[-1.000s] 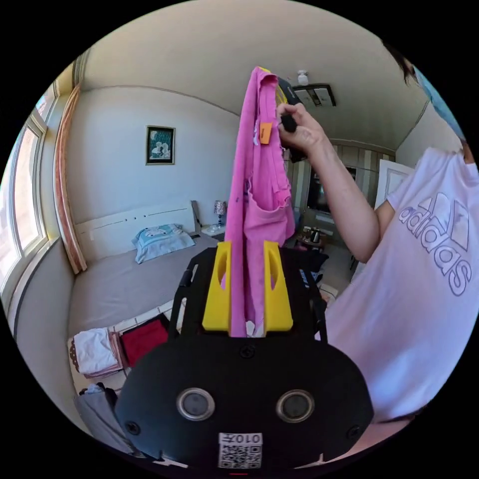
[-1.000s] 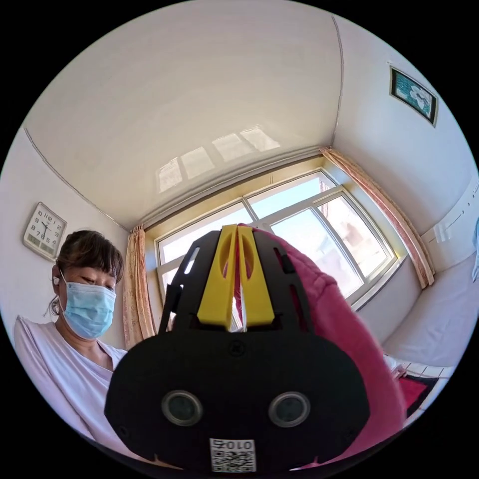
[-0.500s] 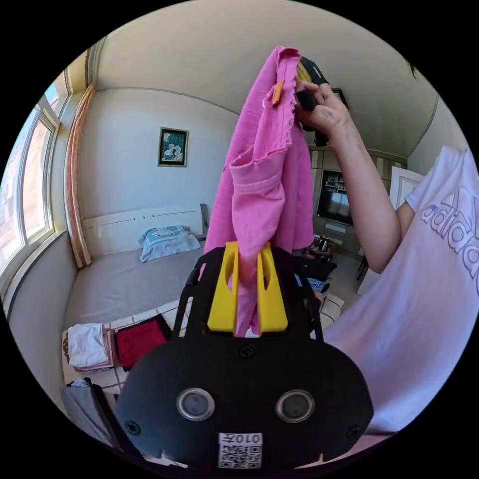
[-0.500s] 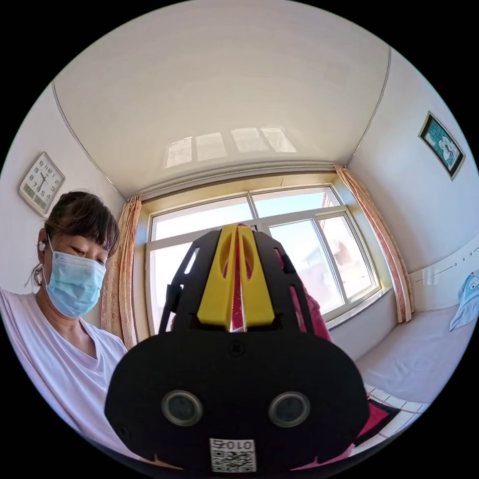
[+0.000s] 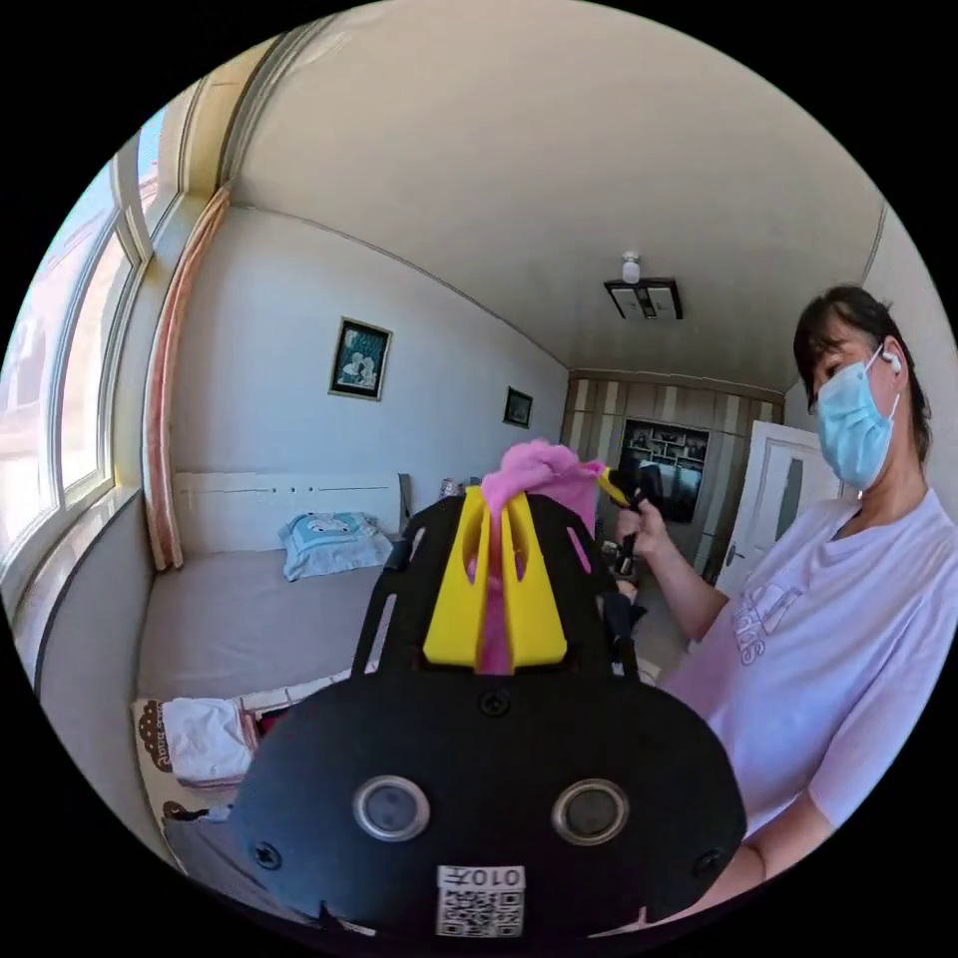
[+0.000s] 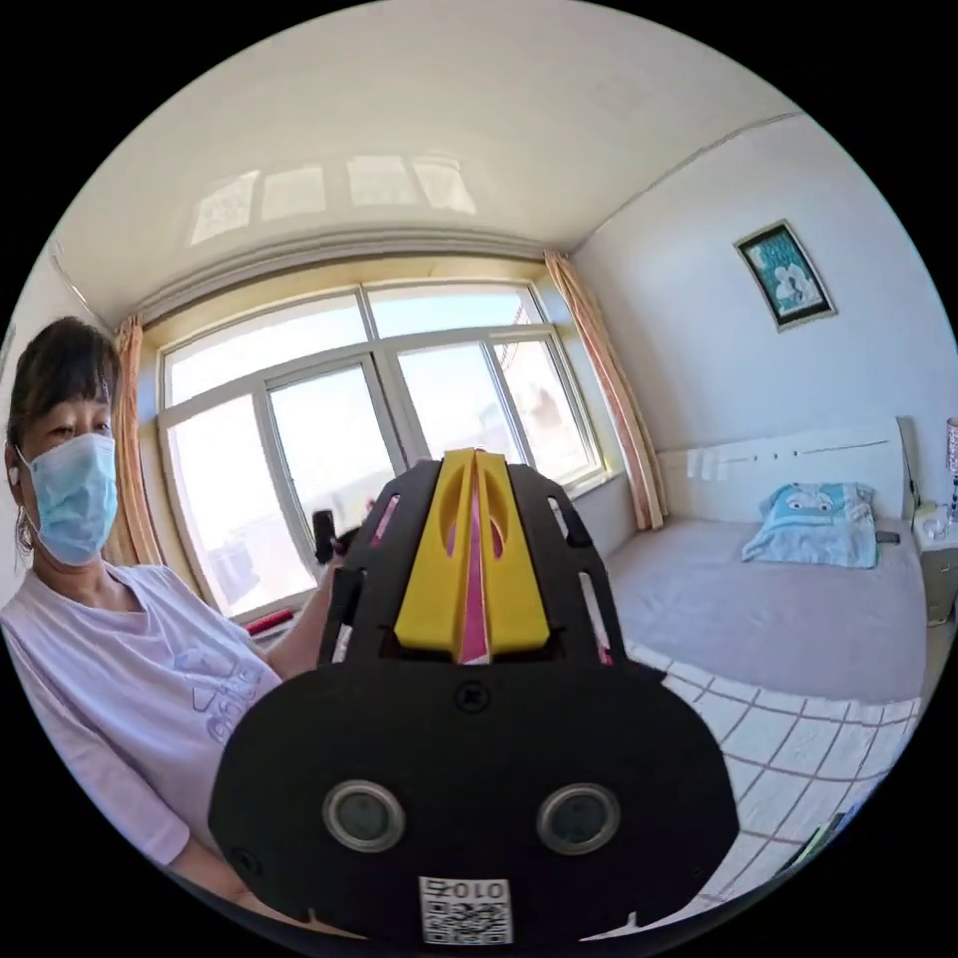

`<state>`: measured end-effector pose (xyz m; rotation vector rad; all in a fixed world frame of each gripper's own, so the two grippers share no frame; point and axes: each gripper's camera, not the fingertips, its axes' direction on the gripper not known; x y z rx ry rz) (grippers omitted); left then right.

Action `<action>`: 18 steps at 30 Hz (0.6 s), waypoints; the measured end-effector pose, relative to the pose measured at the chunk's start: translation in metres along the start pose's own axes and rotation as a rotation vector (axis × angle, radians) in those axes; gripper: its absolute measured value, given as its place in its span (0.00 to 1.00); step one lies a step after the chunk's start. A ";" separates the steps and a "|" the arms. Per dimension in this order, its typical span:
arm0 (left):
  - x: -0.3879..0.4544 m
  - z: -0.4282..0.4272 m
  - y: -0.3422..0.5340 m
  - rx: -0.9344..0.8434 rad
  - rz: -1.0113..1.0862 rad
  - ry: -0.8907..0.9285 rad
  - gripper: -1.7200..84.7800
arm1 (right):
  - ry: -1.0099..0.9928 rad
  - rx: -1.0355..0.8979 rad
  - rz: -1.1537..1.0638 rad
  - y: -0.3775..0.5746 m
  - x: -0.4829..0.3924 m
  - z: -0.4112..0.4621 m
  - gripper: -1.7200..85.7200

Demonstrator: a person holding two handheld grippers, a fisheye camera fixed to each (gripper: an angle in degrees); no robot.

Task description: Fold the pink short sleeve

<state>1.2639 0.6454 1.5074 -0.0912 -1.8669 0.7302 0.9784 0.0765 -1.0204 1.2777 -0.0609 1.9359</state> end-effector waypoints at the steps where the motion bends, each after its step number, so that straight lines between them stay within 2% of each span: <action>1: 0.005 -0.013 -0.012 0.037 0.000 -0.027 0.01 | -0.005 -0.106 0.011 0.011 0.006 0.011 0.04; 2: 0.022 -0.031 -0.036 0.102 0.048 -0.050 0.01 | -0.006 -0.149 0.019 0.018 0.008 0.017 0.04; 5: 0.081 -0.036 -0.086 0.105 0.251 -0.170 0.01 | -0.048 -0.302 0.050 0.052 0.018 0.047 0.04; 8: 0.120 -0.034 -0.109 0.257 0.353 0.018 0.01 | -0.284 -0.364 0.146 0.078 0.029 0.075 0.04; 11: 0.139 -0.031 -0.115 0.396 0.328 0.090 0.01 | -0.436 -0.344 0.169 0.092 0.022 0.100 0.05; 14: 0.145 -0.032 -0.106 0.562 0.266 0.005 0.01 | -0.490 -0.303 0.135 0.101 0.003 0.124 0.07; 16: 0.145 -0.034 -0.105 0.583 0.239 -0.035 0.01 | -0.448 -0.253 0.061 0.107 -0.013 0.128 0.13; 18: 0.147 -0.037 -0.109 0.528 0.242 -0.101 0.02 | -0.374 -0.264 0.006 0.111 -0.022 0.123 0.16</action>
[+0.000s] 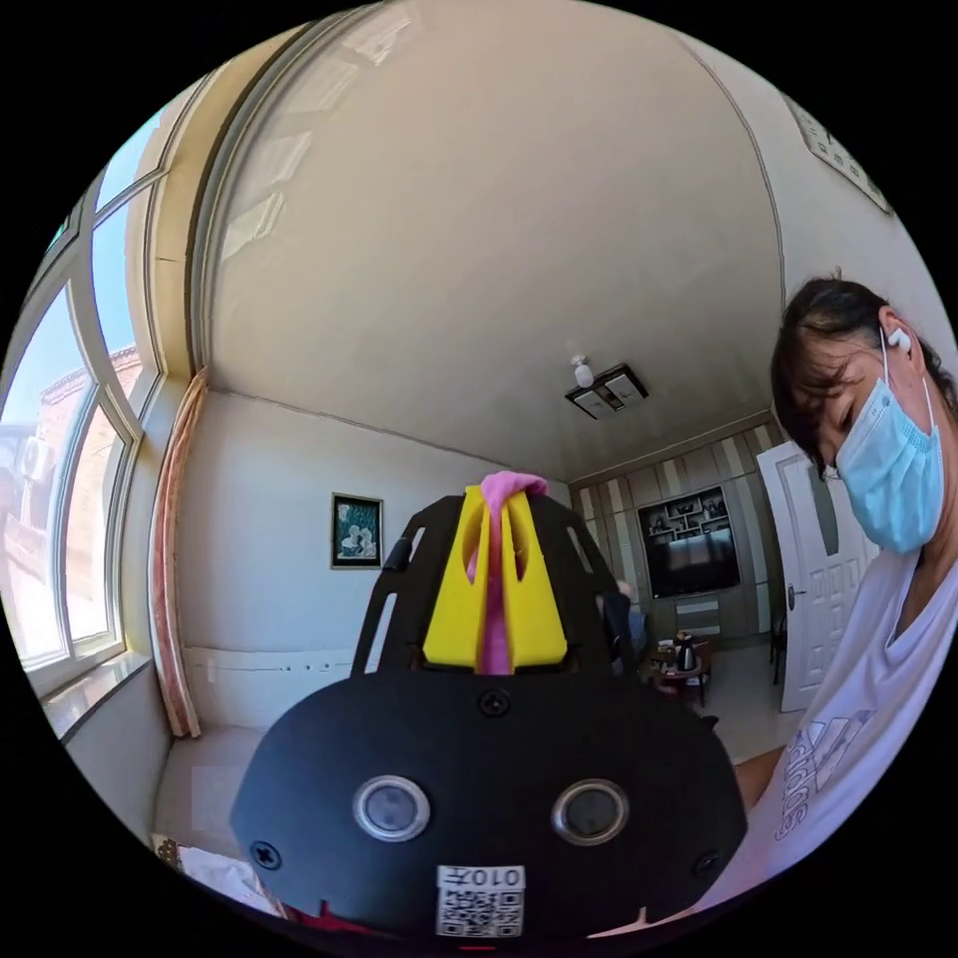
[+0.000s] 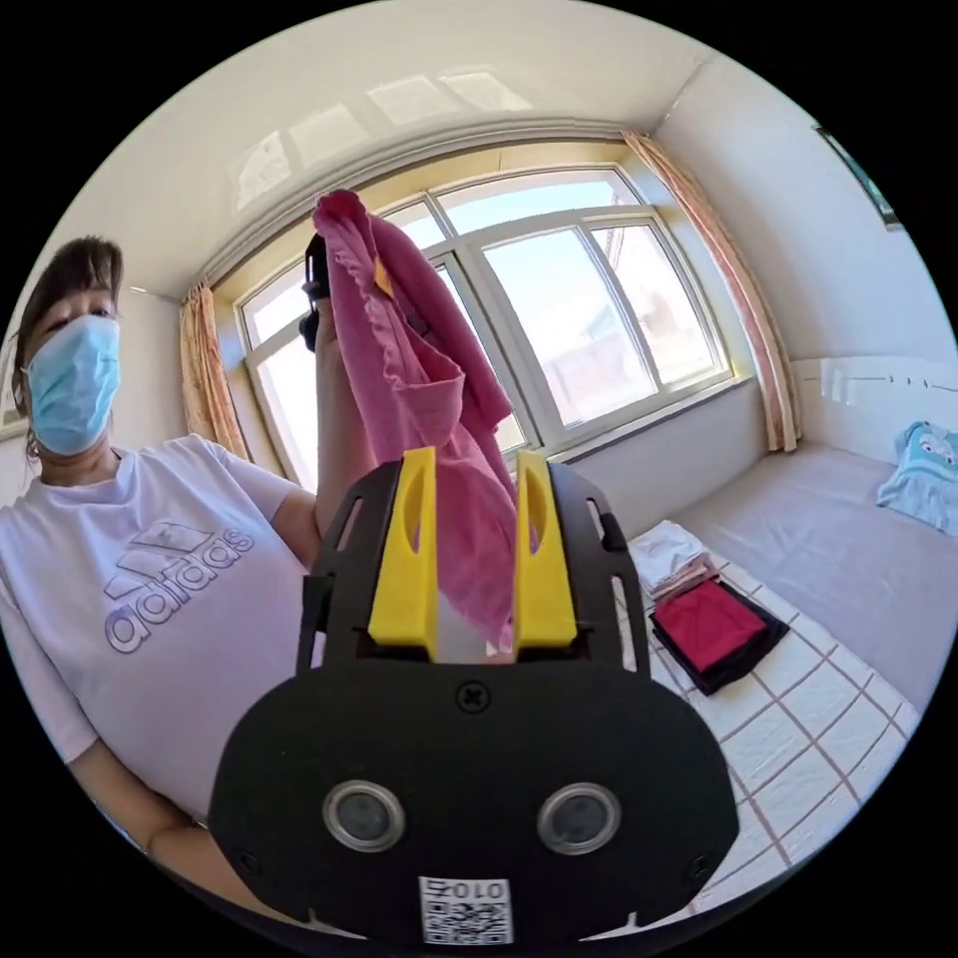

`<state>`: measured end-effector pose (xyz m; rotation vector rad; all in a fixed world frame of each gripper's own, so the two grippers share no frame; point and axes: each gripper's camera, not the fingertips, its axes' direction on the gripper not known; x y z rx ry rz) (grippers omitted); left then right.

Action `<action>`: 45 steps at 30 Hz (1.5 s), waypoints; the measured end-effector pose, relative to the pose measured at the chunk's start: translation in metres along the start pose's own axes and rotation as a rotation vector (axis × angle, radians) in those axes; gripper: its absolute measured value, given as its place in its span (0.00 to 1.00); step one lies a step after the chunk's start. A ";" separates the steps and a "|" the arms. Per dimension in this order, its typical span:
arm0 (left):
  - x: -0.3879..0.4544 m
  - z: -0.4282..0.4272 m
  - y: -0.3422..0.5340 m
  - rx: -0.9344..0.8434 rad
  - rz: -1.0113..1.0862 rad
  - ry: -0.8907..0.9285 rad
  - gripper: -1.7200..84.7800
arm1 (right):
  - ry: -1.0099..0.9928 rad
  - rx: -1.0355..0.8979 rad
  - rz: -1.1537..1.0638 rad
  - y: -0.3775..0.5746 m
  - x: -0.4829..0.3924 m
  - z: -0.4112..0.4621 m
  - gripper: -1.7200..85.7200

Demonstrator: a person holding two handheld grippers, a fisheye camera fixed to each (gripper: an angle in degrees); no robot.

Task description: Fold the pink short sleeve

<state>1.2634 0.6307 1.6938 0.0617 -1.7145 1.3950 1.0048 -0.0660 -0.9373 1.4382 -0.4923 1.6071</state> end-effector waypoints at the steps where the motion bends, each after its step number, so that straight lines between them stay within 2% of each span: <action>1: 0.001 -0.001 -0.001 -0.016 0.011 -0.016 0.02 | 0.046 -0.022 -0.022 0.004 -0.006 -0.001 0.18; 6: 0.014 -0.014 -0.004 -0.073 0.083 -0.123 0.02 | 0.160 -0.097 -0.107 0.023 -0.033 0.011 0.22; 9: 0.016 -0.019 0.000 -0.078 0.100 -0.074 0.02 | 0.345 -0.180 -0.175 0.024 -0.049 0.027 0.22; 10: 0.015 -0.021 0.001 -0.078 0.095 -0.051 0.02 | 0.341 -0.157 -0.172 0.021 -0.046 0.025 0.21; 12: 0.006 -0.021 0.002 -0.095 0.064 0.051 0.01 | 0.259 -0.124 -0.154 0.015 -0.037 0.018 0.20; 16: -0.011 -0.015 0.004 -0.093 0.035 0.296 0.01 | 0.007 -0.183 -0.120 0.003 -0.013 0.014 0.18; 17: -0.016 -0.013 0.006 -0.090 0.014 0.320 0.01 | -0.038 -0.197 -0.127 0.003 -0.012 0.017 0.17; 19: -0.020 -0.012 0.011 -0.084 0.003 0.302 0.01 | -0.254 -0.214 -0.197 0.009 -0.020 0.031 0.10; 21: -0.028 -0.013 0.019 -0.102 -0.013 0.262 0.01 | -0.273 -0.223 -0.243 0.019 -0.028 0.042 0.06; 23: -0.038 -0.015 0.025 -0.126 -0.026 0.220 0.01 | -0.123 -0.240 -0.193 0.029 -0.027 0.048 0.05; 26: -0.057 -0.017 0.036 -0.247 -0.004 0.061 0.01 | 0.021 -0.137 -0.014 0.041 -0.010 0.020 0.04; 27: -0.066 -0.016 0.044 -0.315 0.010 0.013 0.01 | 0.124 -0.064 0.027 0.042 -0.010 -0.002 0.03; 29: -0.081 -0.011 0.062 -0.430 0.036 -0.031 0.01 | 0.362 -0.008 0.021 0.032 -0.027 -0.034 0.03; 31: -0.096 -0.002 0.085 -0.543 0.040 -0.024 0.01 | 0.710 -0.042 -0.081 0.001 -0.069 -0.058 0.03; 33: -0.114 0.004 0.116 -0.597 -0.010 0.040 0.01 | 0.832 -0.054 -0.185 -0.022 -0.102 -0.064 0.03; 38: -0.141 -0.007 0.137 -0.476 -0.106 0.077 0.01 | 0.886 -0.090 -0.353 -0.045 -0.159 -0.057 0.03; 43: -0.129 -0.011 0.148 -0.529 0.005 0.179 0.01 | 0.956 -0.169 -0.348 -0.016 -0.194 -0.057 0.03; 45: -0.114 -0.015 0.170 -0.599 0.050 0.276 0.02 | 0.943 -0.209 -0.297 0.006 -0.198 -0.062 0.03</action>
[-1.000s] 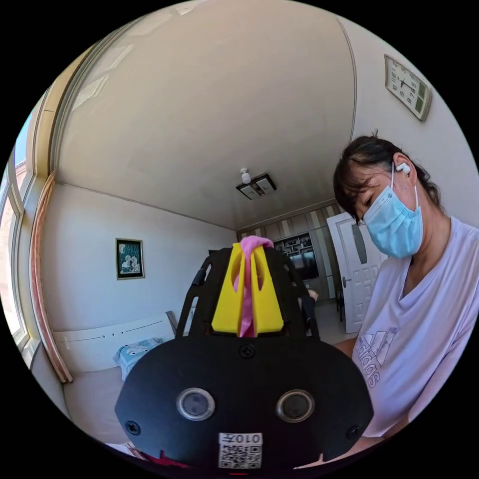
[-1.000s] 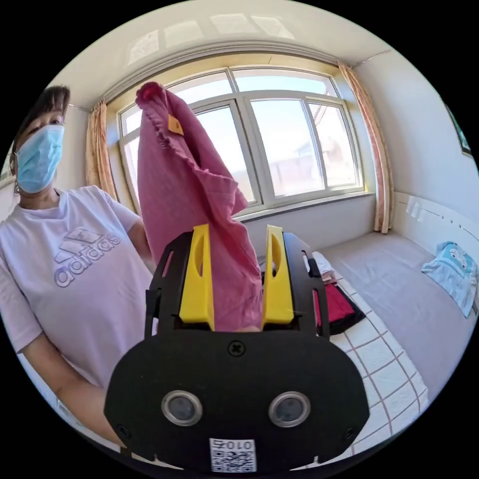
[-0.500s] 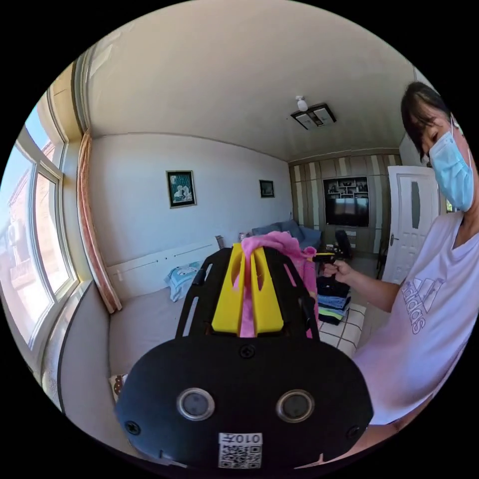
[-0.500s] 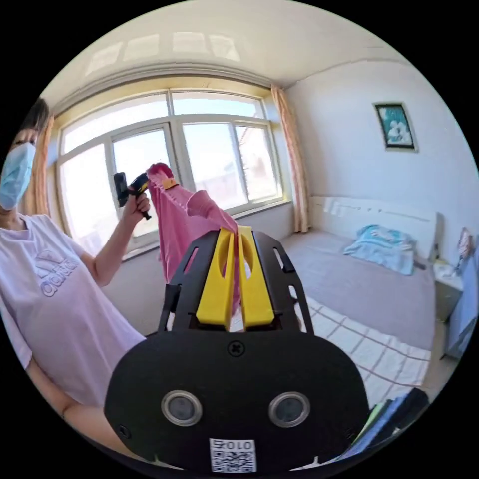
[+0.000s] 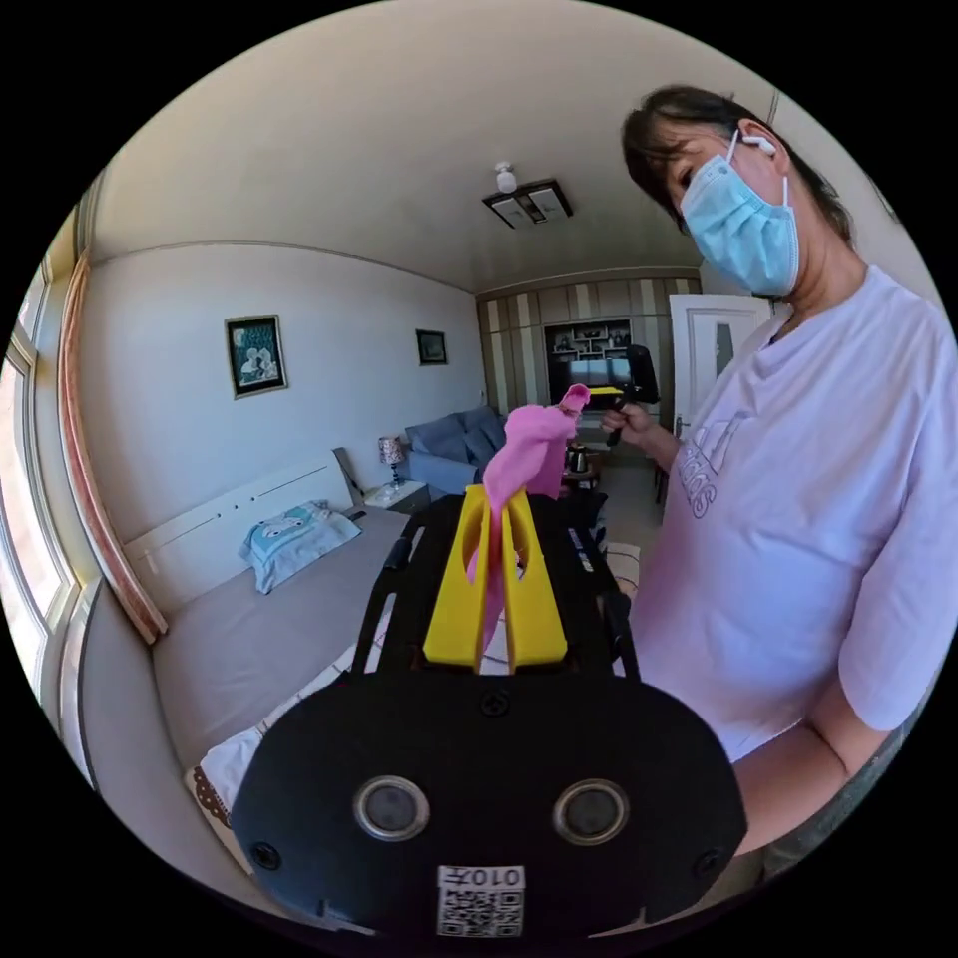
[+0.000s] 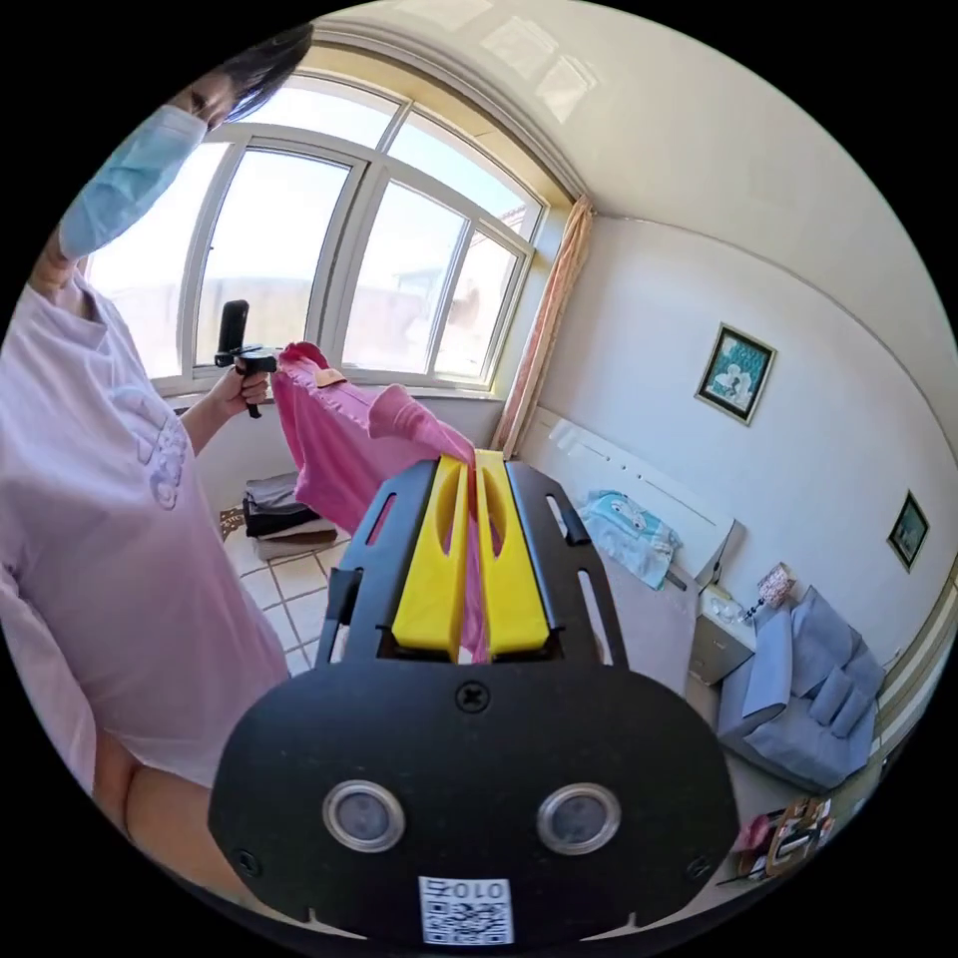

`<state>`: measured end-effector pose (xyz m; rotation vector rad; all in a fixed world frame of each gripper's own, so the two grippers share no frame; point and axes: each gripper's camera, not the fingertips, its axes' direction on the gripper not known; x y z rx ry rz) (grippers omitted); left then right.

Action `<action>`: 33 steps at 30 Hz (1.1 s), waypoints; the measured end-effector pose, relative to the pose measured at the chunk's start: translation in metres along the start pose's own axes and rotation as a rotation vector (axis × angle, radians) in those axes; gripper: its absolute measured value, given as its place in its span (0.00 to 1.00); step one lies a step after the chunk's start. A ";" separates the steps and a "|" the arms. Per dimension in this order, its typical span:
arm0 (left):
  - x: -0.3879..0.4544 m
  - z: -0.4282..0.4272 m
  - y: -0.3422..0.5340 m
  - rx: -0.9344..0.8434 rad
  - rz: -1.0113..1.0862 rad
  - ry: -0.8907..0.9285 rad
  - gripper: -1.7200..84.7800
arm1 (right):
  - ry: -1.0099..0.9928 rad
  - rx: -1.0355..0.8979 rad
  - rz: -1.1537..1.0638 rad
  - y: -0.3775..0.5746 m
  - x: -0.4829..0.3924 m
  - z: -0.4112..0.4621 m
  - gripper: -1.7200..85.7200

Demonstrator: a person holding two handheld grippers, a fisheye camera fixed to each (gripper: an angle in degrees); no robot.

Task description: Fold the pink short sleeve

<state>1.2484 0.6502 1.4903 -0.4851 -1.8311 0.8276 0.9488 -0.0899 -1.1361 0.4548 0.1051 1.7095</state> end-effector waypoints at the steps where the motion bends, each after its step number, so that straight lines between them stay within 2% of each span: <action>1: 0.003 0.004 0.006 -0.027 0.006 0.025 0.02 | -0.030 -0.041 0.036 0.016 -0.002 -0.002 0.03; 4: 0.012 0.027 0.039 -0.100 -0.065 0.167 0.02 | -0.043 -0.116 0.154 0.046 -0.007 -0.015 0.03; 7: 0.009 0.024 0.044 0.006 -0.163 0.236 0.02 | 0.023 -0.047 0.116 0.035 -0.013 -0.043 0.03; 9: -0.002 0.014 0.020 0.087 -0.076 0.244 0.02 | 0.074 0.024 0.032 0.019 -0.010 -0.056 0.03; 11: -0.016 0.017 0.004 0.091 0.012 0.221 0.02 | 0.130 0.053 -0.031 0.007 -0.001 -0.053 0.03; 14: -0.062 0.060 0.005 -0.013 0.045 0.198 0.02 | 0.158 -0.079 -0.013 0.006 0.039 0.003 0.03; 16: -0.108 0.110 0.028 -0.118 -0.070 0.224 0.02 | 0.073 -0.280 0.139 0.029 0.090 0.083 0.03; 18: -0.180 0.187 0.077 -0.218 -0.331 0.291 0.02 | -0.017 -0.342 0.293 0.051 0.130 0.133 0.03; 19: -0.196 0.203 0.087 -0.229 -0.390 0.296 0.02 | -0.070 -0.310 0.378 0.056 0.156 0.150 0.03; 21: -0.241 0.244 0.094 -0.234 -0.481 0.241 0.02 | -0.042 -0.262 0.401 0.047 0.186 0.161 0.03; 23: -0.258 0.257 0.065 -0.211 -0.411 0.171 0.02 | 0.056 -0.262 0.357 0.022 0.208 0.162 0.03; 25: -0.264 0.260 0.027 -0.213 -0.281 0.095 0.02 | 0.190 -0.224 0.220 -0.011 0.225 0.149 0.03; 27: -0.265 0.253 -0.013 -0.199 -0.106 0.011 0.02 | 0.225 -0.169 0.134 -0.025 0.232 0.137 0.03; 30: -0.264 0.248 -0.024 -0.217 0.027 0.008 0.02 | 0.223 -0.150 0.042 -0.018 0.237 0.135 0.03; 33: -0.261 0.267 0.012 -0.285 0.077 0.068 0.02 | 0.209 -0.254 -0.023 0.023 0.235 0.166 0.03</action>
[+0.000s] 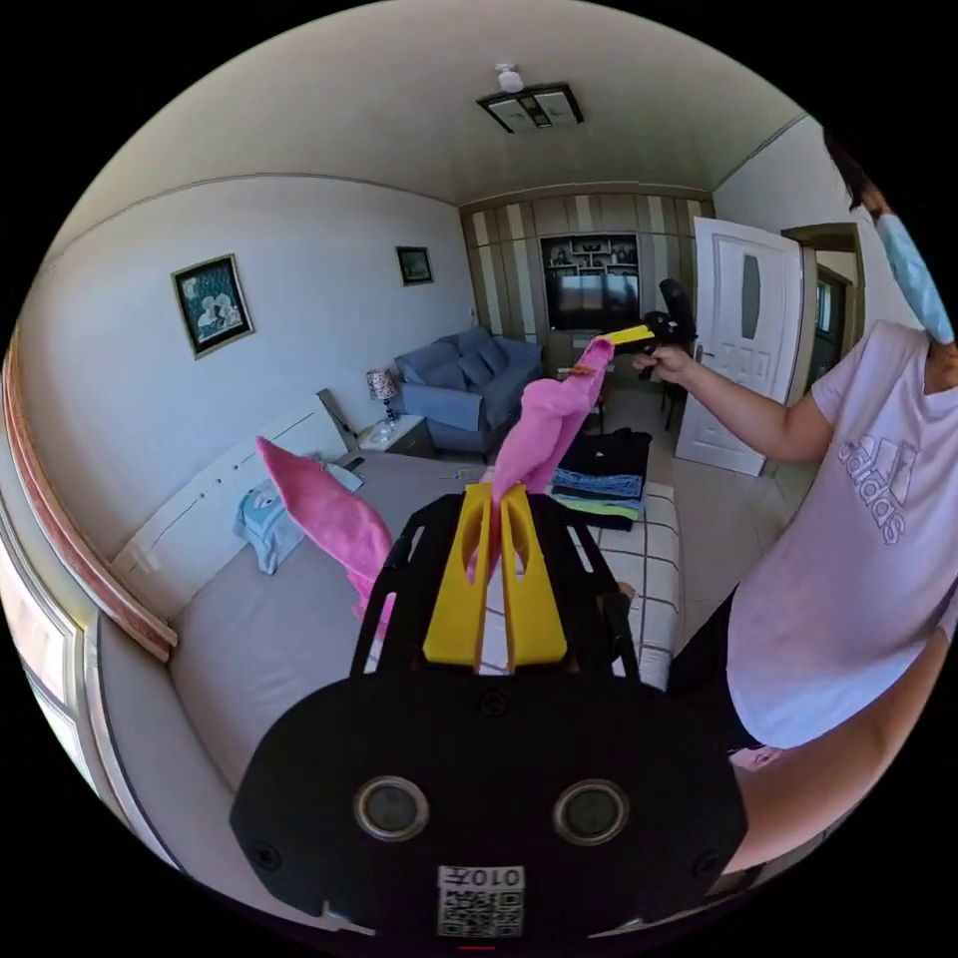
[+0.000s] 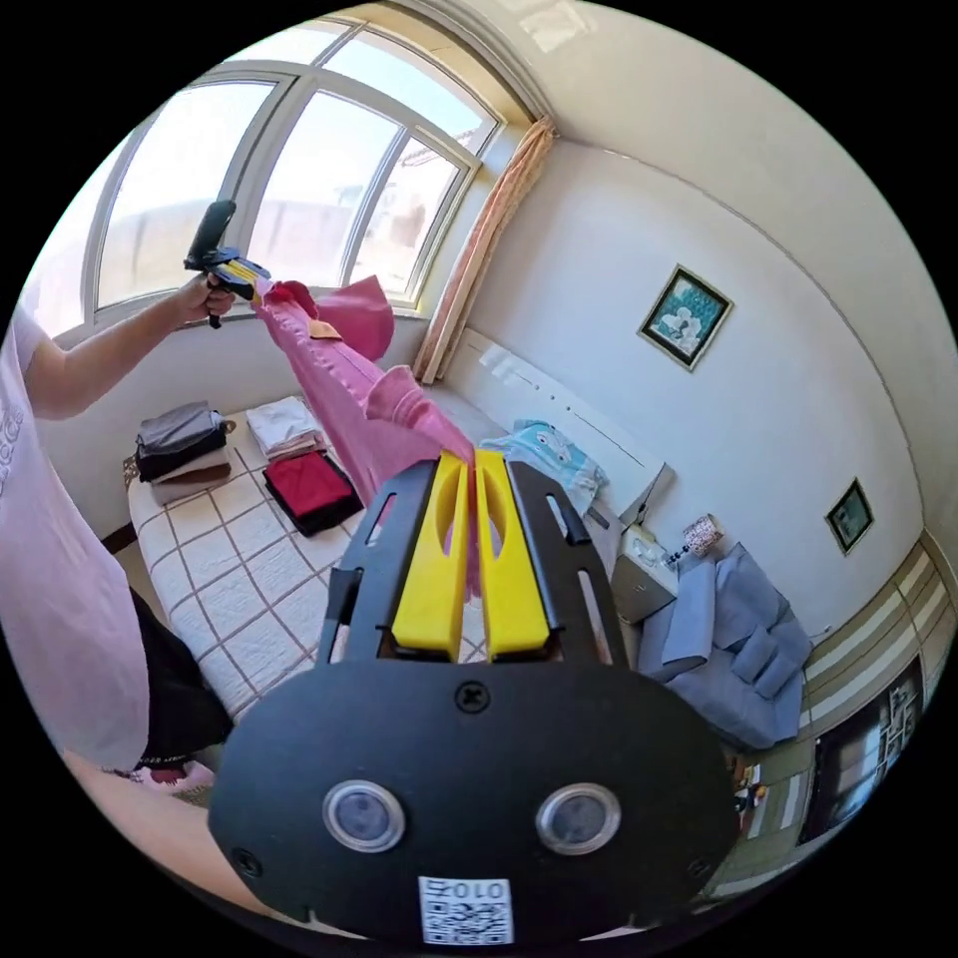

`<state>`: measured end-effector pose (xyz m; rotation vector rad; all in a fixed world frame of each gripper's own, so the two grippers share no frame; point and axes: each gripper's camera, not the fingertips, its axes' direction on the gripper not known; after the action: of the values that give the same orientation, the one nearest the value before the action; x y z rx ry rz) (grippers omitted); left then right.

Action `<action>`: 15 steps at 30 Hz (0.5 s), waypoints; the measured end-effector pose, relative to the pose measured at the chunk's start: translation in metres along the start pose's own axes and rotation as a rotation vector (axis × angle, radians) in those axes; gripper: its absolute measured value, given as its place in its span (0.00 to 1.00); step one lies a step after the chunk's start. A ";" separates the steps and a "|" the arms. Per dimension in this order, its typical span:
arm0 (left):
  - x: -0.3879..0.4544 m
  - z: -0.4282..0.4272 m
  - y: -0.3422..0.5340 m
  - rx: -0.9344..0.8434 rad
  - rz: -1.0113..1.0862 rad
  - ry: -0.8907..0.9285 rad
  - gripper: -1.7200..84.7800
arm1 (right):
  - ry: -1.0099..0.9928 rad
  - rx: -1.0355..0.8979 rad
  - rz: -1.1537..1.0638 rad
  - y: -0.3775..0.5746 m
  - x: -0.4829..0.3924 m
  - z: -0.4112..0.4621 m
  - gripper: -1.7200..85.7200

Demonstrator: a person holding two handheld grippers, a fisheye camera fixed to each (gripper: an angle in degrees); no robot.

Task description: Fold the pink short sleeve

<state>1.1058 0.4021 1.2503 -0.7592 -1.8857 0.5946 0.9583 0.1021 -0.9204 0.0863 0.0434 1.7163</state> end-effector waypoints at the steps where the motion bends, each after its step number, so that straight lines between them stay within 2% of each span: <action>1: 0.001 0.010 0.009 -0.022 0.002 0.012 0.02 | -0.029 -0.052 -0.025 0.017 -0.004 0.023 0.03; 5: 0.001 0.103 0.092 -0.221 -0.118 0.126 0.02 | -0.152 -0.253 -0.002 0.071 -0.013 0.105 0.03; 10: 0.025 0.222 0.212 -0.462 -0.289 0.163 0.02 | -0.356 -0.539 0.146 0.167 -0.032 0.239 0.03; 15: 0.060 0.324 0.348 -0.682 -0.580 0.270 0.02 | -0.521 -0.797 0.222 0.251 -0.062 0.325 0.03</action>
<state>0.8755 0.6595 0.9183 -0.6153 -1.9238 -0.5167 0.7463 -0.0025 -0.5789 -0.0603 -1.0568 1.7666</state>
